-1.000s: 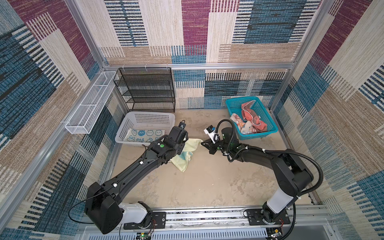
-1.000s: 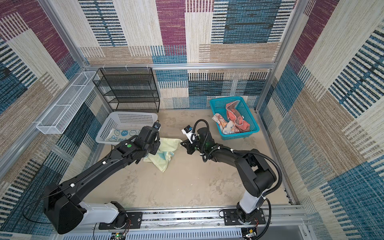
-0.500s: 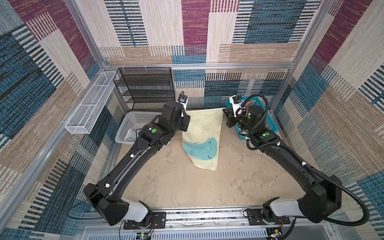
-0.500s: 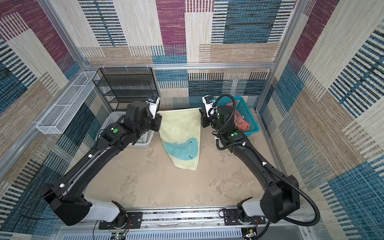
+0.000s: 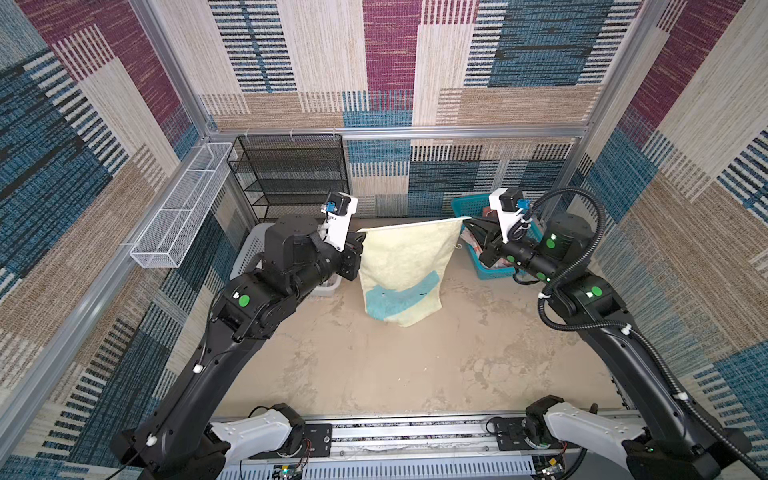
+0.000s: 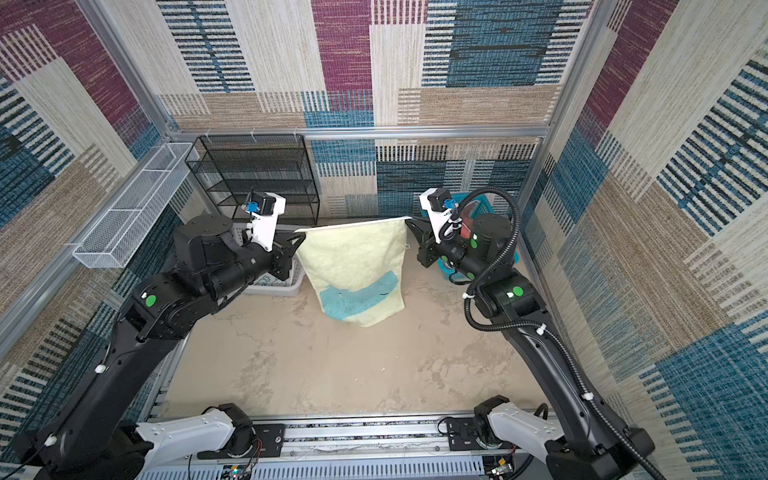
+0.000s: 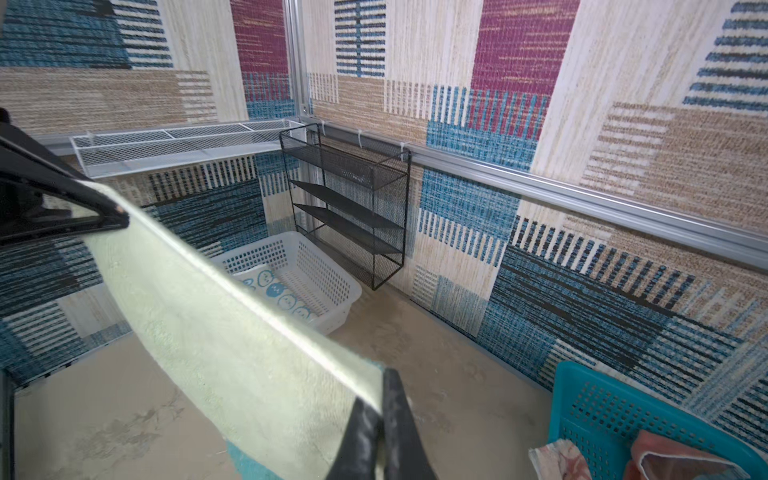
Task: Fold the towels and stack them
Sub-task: 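Raise the towel by two corners with both grippers, holding it hanging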
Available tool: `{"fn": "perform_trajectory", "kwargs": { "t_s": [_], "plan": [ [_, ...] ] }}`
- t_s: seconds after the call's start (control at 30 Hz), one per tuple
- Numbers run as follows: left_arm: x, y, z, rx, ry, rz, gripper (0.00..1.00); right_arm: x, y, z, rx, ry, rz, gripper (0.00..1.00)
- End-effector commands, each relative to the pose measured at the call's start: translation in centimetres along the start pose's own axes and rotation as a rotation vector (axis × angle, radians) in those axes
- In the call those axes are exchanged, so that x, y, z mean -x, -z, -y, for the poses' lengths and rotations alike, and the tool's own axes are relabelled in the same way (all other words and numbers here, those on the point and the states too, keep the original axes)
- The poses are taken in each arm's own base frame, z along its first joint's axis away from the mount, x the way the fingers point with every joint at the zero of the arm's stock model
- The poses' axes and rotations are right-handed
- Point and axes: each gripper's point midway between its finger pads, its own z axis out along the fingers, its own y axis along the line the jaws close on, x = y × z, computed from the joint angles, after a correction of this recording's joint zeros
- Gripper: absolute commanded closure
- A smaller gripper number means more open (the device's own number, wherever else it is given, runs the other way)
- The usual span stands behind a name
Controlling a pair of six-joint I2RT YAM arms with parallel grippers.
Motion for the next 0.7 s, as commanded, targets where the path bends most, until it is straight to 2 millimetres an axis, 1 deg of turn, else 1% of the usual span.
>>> {"fn": "perform_trajectory", "kwargs": {
  "t_s": [0.0,0.07,0.17,0.23,0.33,0.4,0.5,0.6,0.67],
  "plan": [
    [-0.2,2.0,0.2,-0.014,0.060,0.002,1.00,1.7,2.1,0.1,-0.042,-0.020,0.047,1.00],
    [0.5,3.2,0.4,-0.032,0.074,0.031,1.00,2.6,3.2,-0.1,-0.049,-0.024,0.072,1.00],
    [1.7,4.7,-0.2,0.000,0.074,0.083,1.00,3.4,3.9,0.3,-0.084,-0.031,0.089,1.00],
    [2.2,5.1,-0.6,0.023,0.067,0.100,1.00,3.8,4.0,1.0,-0.122,-0.034,0.090,1.00],
    [2.3,4.6,-1.2,0.063,0.064,0.094,1.00,3.9,3.7,1.8,-0.162,-0.040,0.076,1.00],
    [1.9,3.6,-1.8,0.098,0.057,0.069,1.00,3.6,3.3,2.3,-0.179,-0.045,0.062,1.00],
    [0.6,1.1,-3.0,0.170,0.038,-0.005,1.00,2.3,2.0,3.3,-0.215,-0.049,0.022,1.00],
    [-1.3,-2.2,-4.3,0.245,0.006,-0.095,1.00,0.0,0.3,4.9,-0.270,-0.053,-0.041,1.00],
    [-2.8,-4.9,-5.7,0.315,-0.019,-0.152,1.00,-1.9,-1.1,6.0,-0.306,-0.056,-0.086,1.00]
  ]
}}
